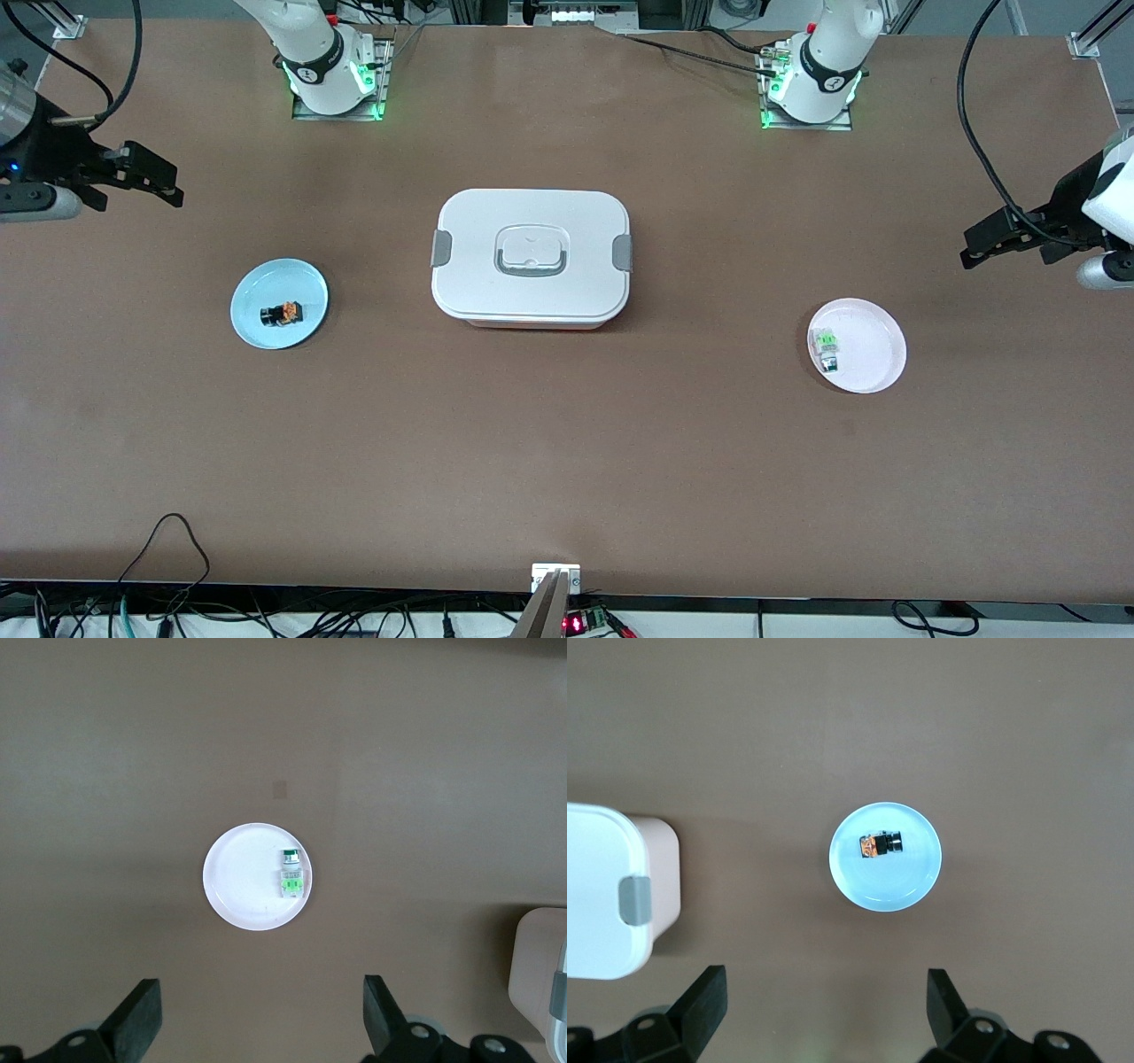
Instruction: Transfer orange switch to right arm and place
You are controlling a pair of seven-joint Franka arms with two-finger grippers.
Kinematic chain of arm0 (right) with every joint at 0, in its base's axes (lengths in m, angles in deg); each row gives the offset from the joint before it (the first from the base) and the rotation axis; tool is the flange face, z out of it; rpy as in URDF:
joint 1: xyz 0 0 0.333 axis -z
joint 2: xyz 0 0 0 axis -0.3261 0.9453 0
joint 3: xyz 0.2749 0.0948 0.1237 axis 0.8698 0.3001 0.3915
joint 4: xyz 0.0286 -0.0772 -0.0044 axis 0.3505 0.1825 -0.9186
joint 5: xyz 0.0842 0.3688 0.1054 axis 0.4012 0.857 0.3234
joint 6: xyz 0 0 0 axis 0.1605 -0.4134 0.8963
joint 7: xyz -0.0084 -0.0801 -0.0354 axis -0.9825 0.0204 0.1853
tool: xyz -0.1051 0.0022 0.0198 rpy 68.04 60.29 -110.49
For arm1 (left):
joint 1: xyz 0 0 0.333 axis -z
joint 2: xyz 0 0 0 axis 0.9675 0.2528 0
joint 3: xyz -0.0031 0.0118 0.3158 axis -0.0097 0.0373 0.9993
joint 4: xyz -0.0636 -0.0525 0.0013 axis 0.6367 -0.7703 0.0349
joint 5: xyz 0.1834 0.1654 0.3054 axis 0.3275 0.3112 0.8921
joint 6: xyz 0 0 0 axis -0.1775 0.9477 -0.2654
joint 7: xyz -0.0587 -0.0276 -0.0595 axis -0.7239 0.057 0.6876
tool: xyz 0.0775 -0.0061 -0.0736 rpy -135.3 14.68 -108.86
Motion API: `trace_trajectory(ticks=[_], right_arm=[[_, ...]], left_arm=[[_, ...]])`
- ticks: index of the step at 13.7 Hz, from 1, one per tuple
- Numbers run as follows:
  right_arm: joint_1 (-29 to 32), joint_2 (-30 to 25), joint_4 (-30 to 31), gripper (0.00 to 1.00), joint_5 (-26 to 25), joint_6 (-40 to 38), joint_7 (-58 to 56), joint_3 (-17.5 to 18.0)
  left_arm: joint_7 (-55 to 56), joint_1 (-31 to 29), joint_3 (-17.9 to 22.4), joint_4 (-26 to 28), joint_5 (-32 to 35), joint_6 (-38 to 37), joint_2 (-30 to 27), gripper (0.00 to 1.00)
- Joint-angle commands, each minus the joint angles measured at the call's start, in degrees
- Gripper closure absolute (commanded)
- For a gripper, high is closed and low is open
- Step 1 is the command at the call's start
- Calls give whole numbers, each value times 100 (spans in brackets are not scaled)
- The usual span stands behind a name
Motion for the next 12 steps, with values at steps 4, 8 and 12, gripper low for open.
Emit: trace_trajectory(ticks=[4,8,12], right_arm=[[-37,218,-674,0,-41,-140,493,-7],[-99,226,-674,0,-49,-167,309,-7],[-116,183,-674,0,-49,-439,247,-7]], left_arm=[[-68,-26,-33,-99,-81,-25,26,0],[-94,-26,-33,-99,-81,-42,26,0],[-103,-26,-33,-108,-89,-43,17,0]])
